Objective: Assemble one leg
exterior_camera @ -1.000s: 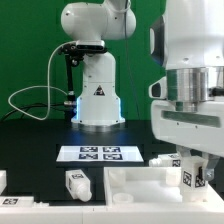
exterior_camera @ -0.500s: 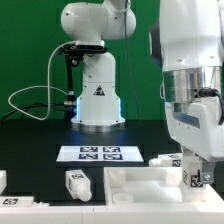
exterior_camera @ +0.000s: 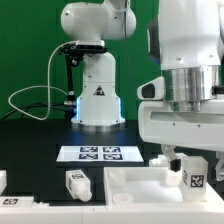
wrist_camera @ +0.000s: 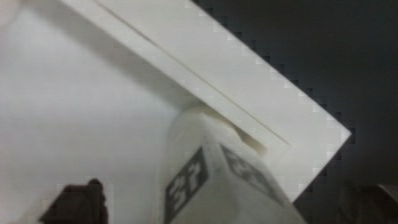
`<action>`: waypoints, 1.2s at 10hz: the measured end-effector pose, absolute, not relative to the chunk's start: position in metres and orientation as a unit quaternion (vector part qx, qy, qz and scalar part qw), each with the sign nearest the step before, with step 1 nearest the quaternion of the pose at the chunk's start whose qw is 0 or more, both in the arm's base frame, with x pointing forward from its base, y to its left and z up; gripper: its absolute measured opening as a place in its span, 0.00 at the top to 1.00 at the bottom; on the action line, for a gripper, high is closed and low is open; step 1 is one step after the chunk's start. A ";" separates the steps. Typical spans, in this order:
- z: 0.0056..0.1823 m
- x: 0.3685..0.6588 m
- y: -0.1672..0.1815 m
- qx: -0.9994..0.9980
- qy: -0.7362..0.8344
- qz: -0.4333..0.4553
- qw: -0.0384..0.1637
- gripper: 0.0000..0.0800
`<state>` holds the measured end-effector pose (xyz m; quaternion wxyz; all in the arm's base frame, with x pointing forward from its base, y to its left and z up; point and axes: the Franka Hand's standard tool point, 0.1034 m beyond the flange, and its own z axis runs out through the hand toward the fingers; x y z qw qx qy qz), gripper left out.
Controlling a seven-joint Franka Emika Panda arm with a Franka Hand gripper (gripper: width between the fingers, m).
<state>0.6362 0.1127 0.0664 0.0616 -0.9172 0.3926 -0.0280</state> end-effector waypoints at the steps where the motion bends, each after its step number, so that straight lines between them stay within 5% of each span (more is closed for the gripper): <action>1: 0.067 0.637 0.111 -0.945 0.322 -0.037 0.052 0.19; 4: 0.072 0.643 0.118 -0.997 0.043 -0.062 0.010 0.19; 6: 0.071 0.643 0.116 -0.996 0.067 -0.061 0.011 0.25; 7: 0.071 0.643 0.116 -0.996 0.071 -0.061 0.012 0.47; 8: 0.071 0.643 0.115 -0.992 0.111 -0.060 0.014 0.47; 9: 0.070 0.643 0.114 -0.987 0.149 -0.060 0.015 0.64; 12: 0.070 0.643 0.112 -0.952 0.300 -0.059 0.018 0.64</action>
Offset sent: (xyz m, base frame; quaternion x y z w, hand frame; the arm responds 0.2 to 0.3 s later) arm 0.0089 0.0245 0.0098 -0.0181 -0.0169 -0.4465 0.8944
